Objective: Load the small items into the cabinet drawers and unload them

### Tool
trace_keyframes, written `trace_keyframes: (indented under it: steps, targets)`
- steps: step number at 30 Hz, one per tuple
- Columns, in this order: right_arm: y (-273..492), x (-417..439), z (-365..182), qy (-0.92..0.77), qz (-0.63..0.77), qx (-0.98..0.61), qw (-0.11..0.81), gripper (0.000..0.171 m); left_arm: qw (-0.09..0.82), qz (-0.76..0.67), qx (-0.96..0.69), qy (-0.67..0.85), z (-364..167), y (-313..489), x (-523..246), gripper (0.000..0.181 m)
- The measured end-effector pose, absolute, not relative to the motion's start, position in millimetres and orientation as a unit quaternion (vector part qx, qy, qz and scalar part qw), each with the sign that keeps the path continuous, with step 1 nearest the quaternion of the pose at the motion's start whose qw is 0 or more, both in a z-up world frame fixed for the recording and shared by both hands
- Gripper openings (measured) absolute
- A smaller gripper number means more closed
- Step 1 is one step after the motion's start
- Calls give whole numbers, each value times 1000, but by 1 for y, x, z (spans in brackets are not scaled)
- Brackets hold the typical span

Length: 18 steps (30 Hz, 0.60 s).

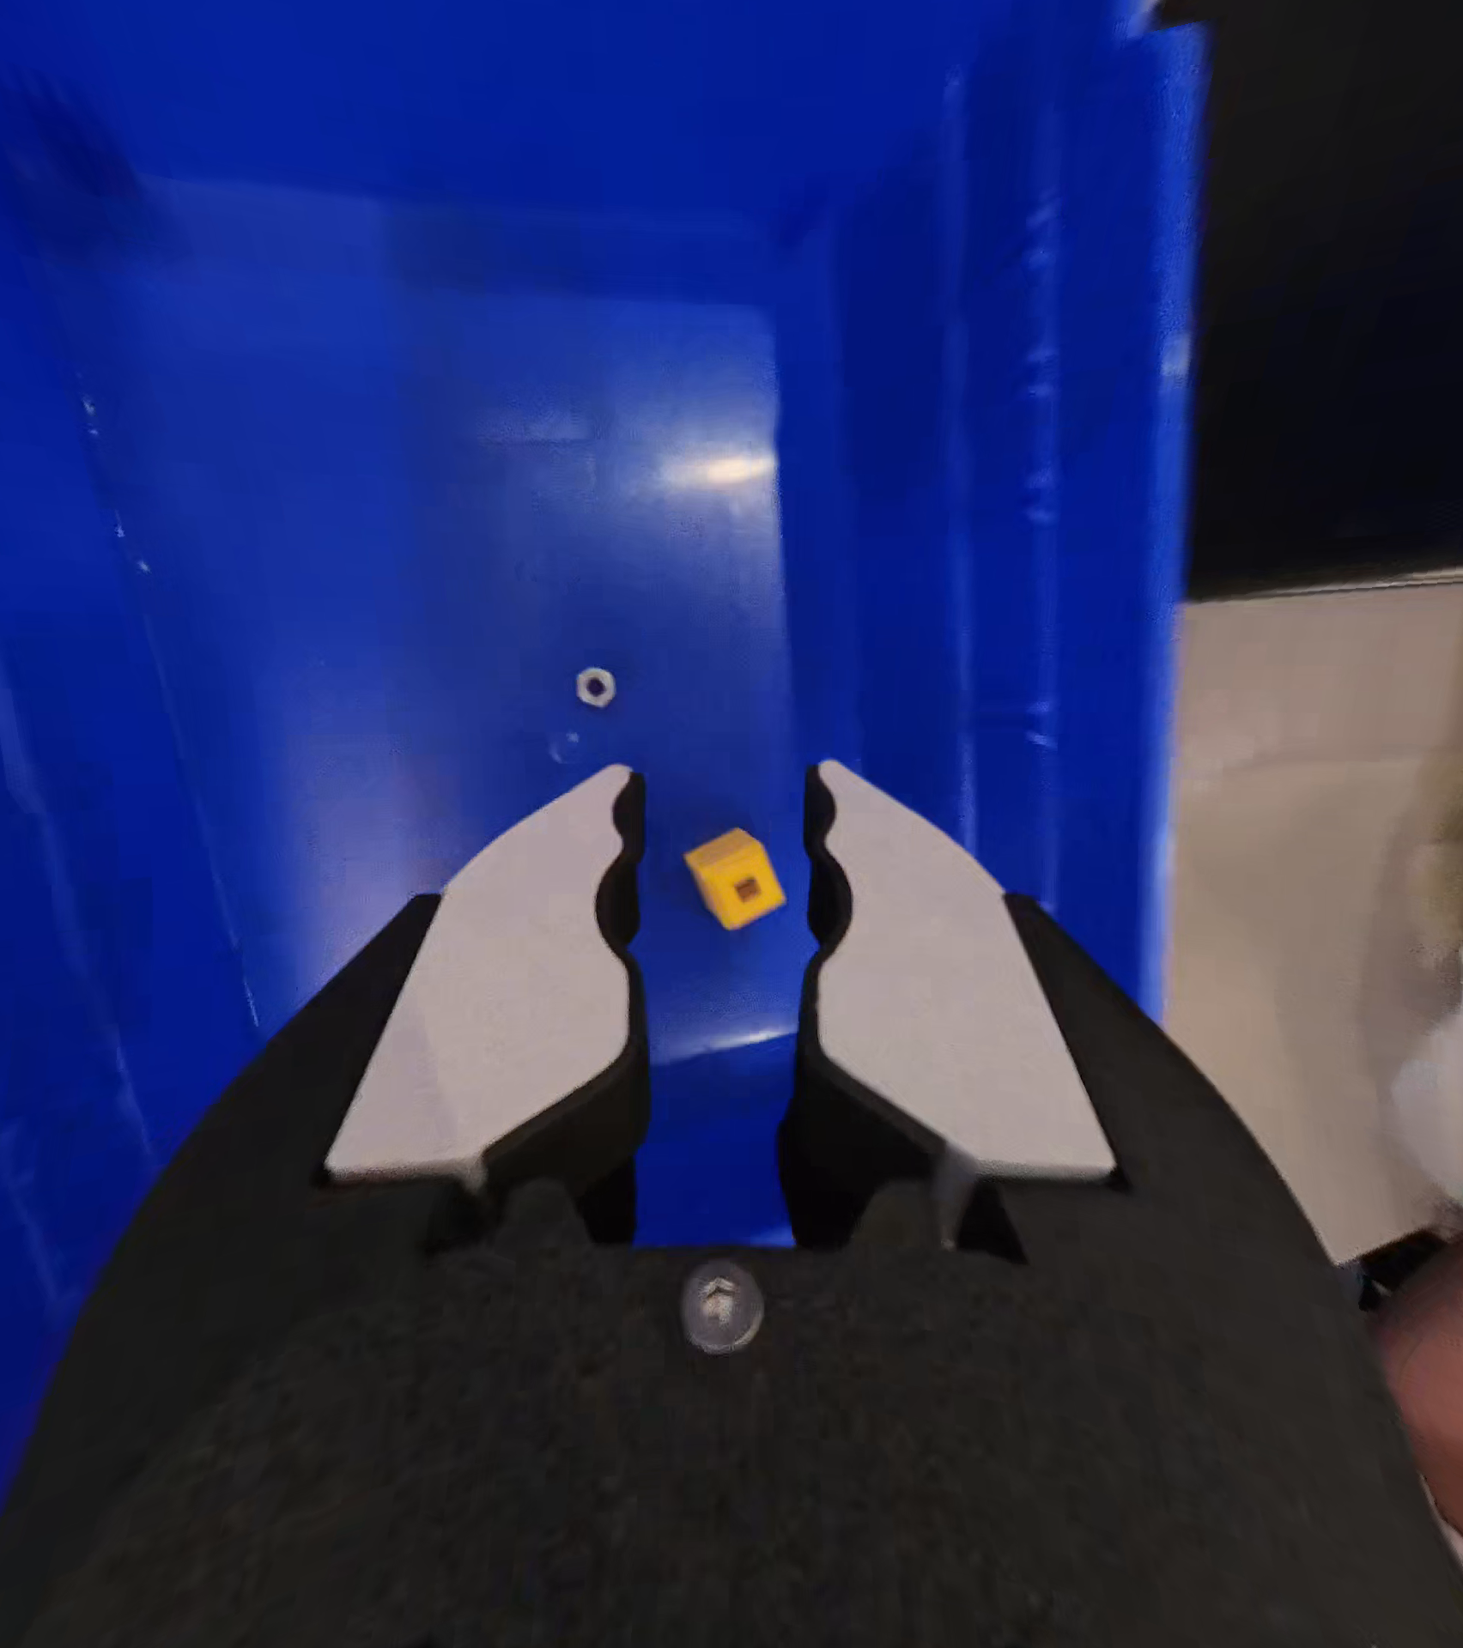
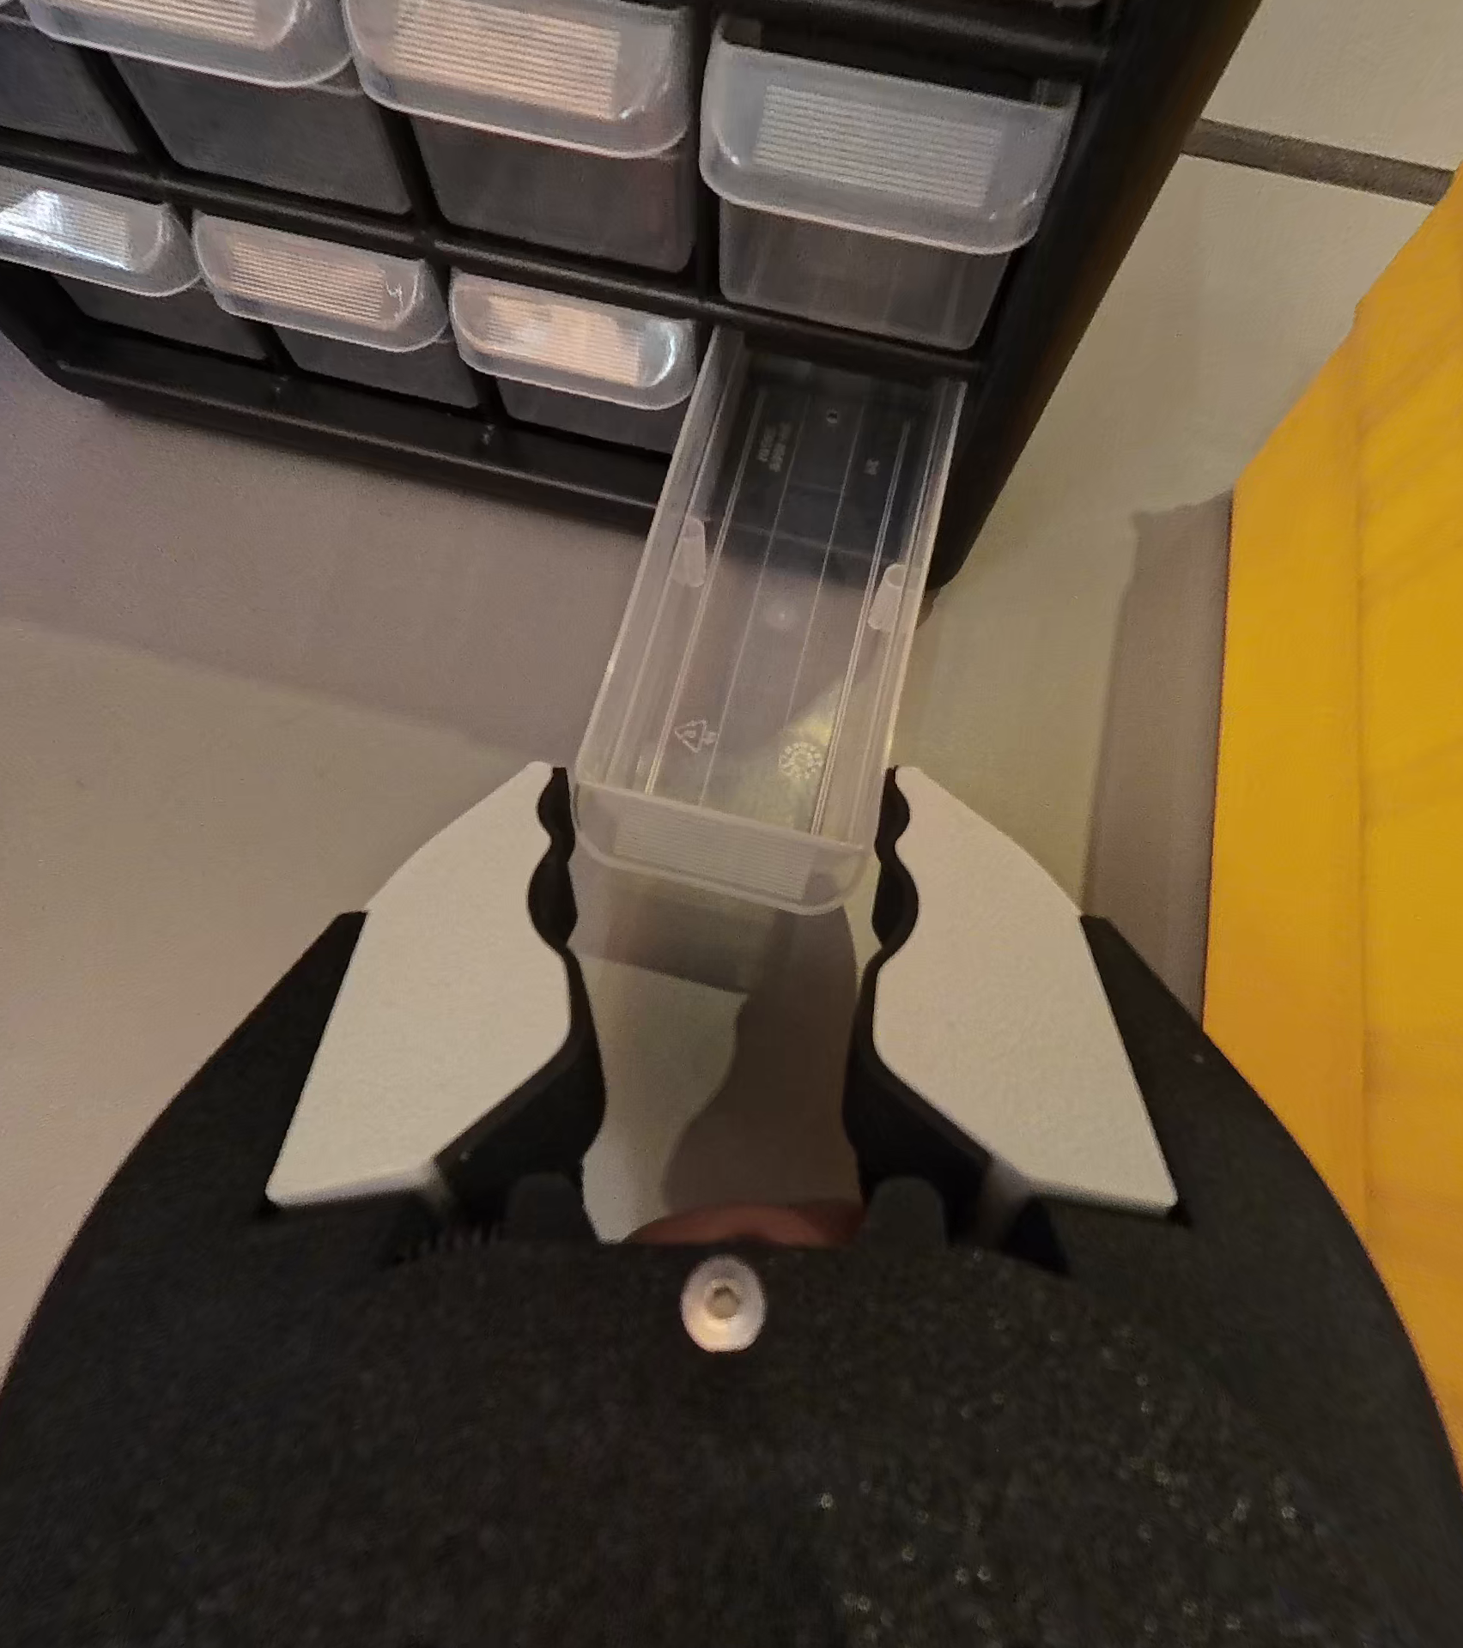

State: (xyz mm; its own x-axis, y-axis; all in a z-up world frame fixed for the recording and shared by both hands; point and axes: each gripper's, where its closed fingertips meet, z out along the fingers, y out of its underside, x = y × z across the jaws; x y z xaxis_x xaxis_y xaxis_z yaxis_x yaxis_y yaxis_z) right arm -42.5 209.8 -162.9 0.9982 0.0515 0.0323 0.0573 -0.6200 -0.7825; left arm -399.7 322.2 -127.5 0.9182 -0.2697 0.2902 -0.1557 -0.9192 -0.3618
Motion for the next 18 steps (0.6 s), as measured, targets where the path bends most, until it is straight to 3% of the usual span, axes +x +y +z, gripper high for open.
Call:
trace_keyframes:
  steps: [4, 18]
  targets:
    - [210, -43, -163, -31, -4, -899, 436, 65, 132, -131, -976, 112, -160, 337, -407, 34]
    - [210, -42, -163, -32, 1, -898, 438, 65, 87, -58, -986, 127, -188, 346, -418, 29]
